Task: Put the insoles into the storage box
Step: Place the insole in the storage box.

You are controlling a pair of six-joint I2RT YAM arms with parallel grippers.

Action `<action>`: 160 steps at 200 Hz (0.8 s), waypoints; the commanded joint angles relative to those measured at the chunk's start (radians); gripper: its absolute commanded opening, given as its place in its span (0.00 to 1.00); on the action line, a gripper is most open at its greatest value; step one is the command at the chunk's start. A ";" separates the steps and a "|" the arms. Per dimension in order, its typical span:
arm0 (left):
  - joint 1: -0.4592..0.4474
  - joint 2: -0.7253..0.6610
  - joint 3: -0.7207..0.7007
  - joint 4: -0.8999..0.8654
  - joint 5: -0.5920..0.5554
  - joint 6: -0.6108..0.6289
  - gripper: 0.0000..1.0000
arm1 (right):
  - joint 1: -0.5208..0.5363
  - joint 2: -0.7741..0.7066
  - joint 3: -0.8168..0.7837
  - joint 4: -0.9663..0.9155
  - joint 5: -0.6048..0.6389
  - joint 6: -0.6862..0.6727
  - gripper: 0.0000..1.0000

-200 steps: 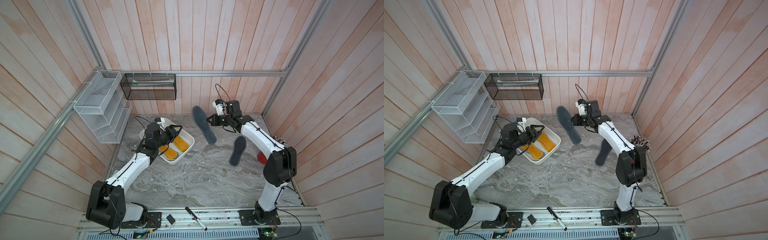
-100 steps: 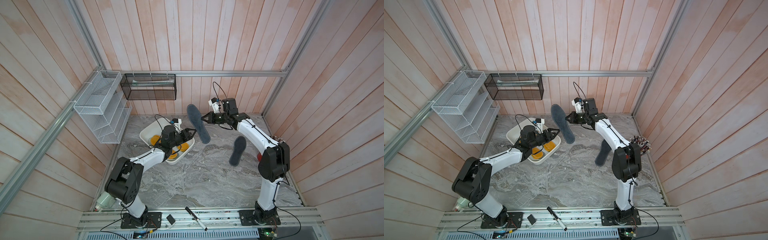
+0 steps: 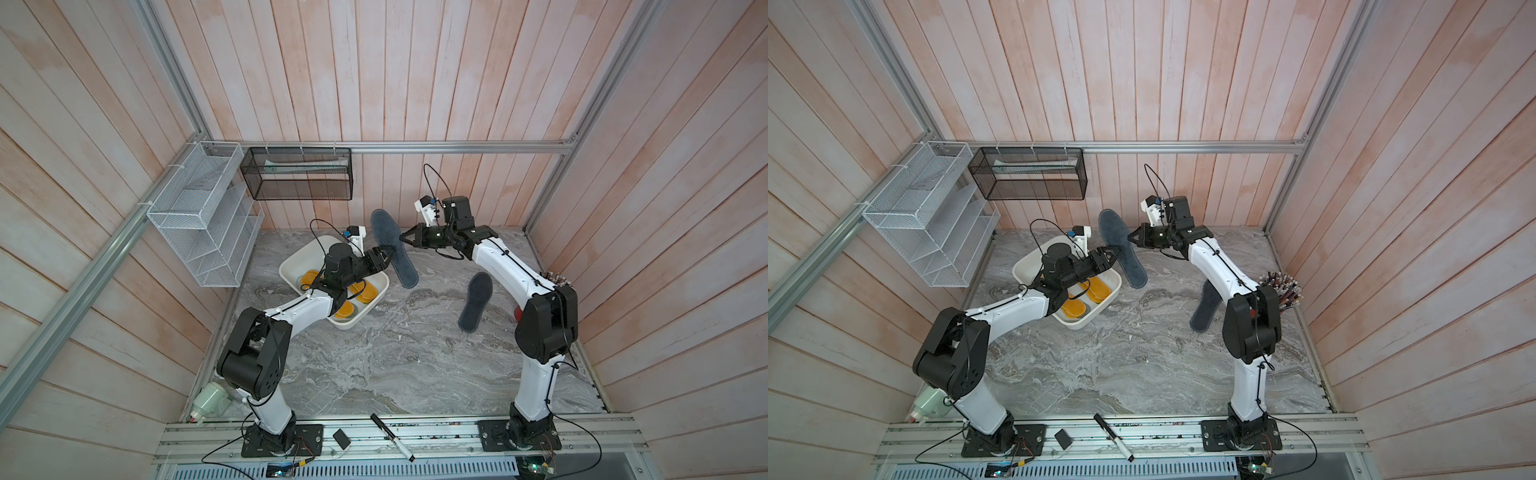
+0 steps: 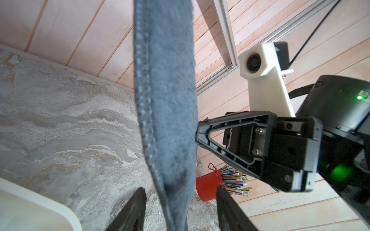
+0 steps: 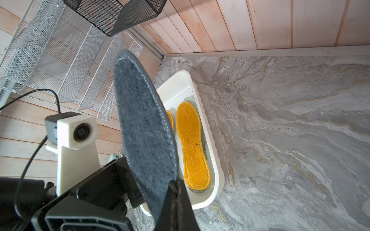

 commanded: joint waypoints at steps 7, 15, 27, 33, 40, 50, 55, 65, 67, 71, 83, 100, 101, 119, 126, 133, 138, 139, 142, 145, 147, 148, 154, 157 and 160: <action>-0.006 0.012 0.006 0.020 0.010 0.016 0.48 | 0.015 0.013 0.035 0.010 -0.004 0.010 0.00; -0.007 0.013 0.009 0.021 0.011 0.015 0.45 | 0.018 0.011 0.032 0.012 -0.003 0.011 0.00; -0.007 0.016 0.008 0.019 0.009 0.012 0.43 | 0.018 0.005 0.027 0.013 0.000 0.013 0.00; -0.006 0.015 0.009 0.019 0.009 0.012 0.43 | 0.017 0.003 0.026 0.014 0.004 0.014 0.00; -0.007 0.017 0.009 0.018 0.010 0.011 0.42 | 0.017 0.000 0.024 0.015 0.008 0.014 0.00; -0.008 0.014 0.007 0.015 0.009 0.010 0.40 | 0.017 -0.004 0.021 0.016 0.013 0.014 0.00; -0.008 0.012 0.005 0.013 0.009 0.010 0.39 | 0.017 -0.004 0.020 0.016 0.014 0.015 0.00; -0.008 0.012 0.006 0.007 0.009 0.008 0.35 | 0.017 -0.005 0.017 0.016 0.017 0.015 0.00; -0.009 0.012 0.007 0.006 0.010 0.008 0.35 | 0.017 -0.006 0.015 0.017 0.017 0.016 0.00; -0.007 0.011 0.007 0.003 0.009 0.008 0.34 | 0.017 -0.007 0.014 0.018 0.017 0.016 0.00; -0.008 0.010 0.009 -0.009 0.005 0.007 0.30 | 0.017 -0.009 0.007 0.022 0.017 0.019 0.00; -0.008 0.008 0.009 -0.022 0.005 0.008 0.28 | 0.017 -0.013 0.002 0.025 0.022 0.022 0.00; -0.007 0.007 0.009 -0.023 0.005 0.008 0.28 | 0.017 -0.013 0.003 0.025 0.023 0.022 0.00; -0.008 0.000 0.003 -0.032 0.000 0.010 0.26 | 0.017 -0.016 -0.002 0.026 0.028 0.023 0.00; -0.007 -0.005 0.000 -0.036 -0.005 0.011 0.25 | 0.017 -0.019 -0.003 0.027 0.030 0.023 0.00; -0.009 -0.008 -0.003 -0.037 -0.009 0.013 0.25 | 0.017 -0.019 -0.005 0.028 0.032 0.022 0.00; -0.007 -0.013 -0.006 -0.041 -0.013 0.013 0.25 | 0.017 -0.020 -0.006 0.027 0.032 0.023 0.00; -0.008 -0.013 -0.007 -0.041 -0.014 0.013 0.25 | 0.017 -0.019 -0.005 0.026 0.032 0.023 0.00; -0.007 -0.015 -0.008 -0.041 -0.016 0.013 0.25 | 0.017 -0.020 -0.005 0.027 0.033 0.023 0.00; -0.008 -0.016 -0.009 -0.042 -0.018 0.014 0.25 | 0.017 -0.020 -0.004 0.027 0.032 0.024 0.00; -0.008 -0.019 -0.010 -0.042 -0.020 0.014 0.25 | 0.017 -0.020 -0.004 0.027 0.033 0.024 0.00; -0.007 -0.018 -0.010 -0.042 -0.021 0.014 0.25 | 0.017 -0.020 -0.004 0.028 0.033 0.024 0.00; -0.008 -0.021 -0.013 -0.043 -0.025 0.014 0.25 | 0.017 -0.022 -0.006 0.029 0.033 0.024 0.00; -0.008 -0.021 -0.014 -0.044 -0.026 0.014 0.25 | 0.017 -0.022 -0.007 0.030 0.032 0.025 0.00; -0.007 -0.021 -0.013 -0.045 -0.027 0.014 0.25 | 0.017 -0.023 -0.007 0.032 0.032 0.026 0.00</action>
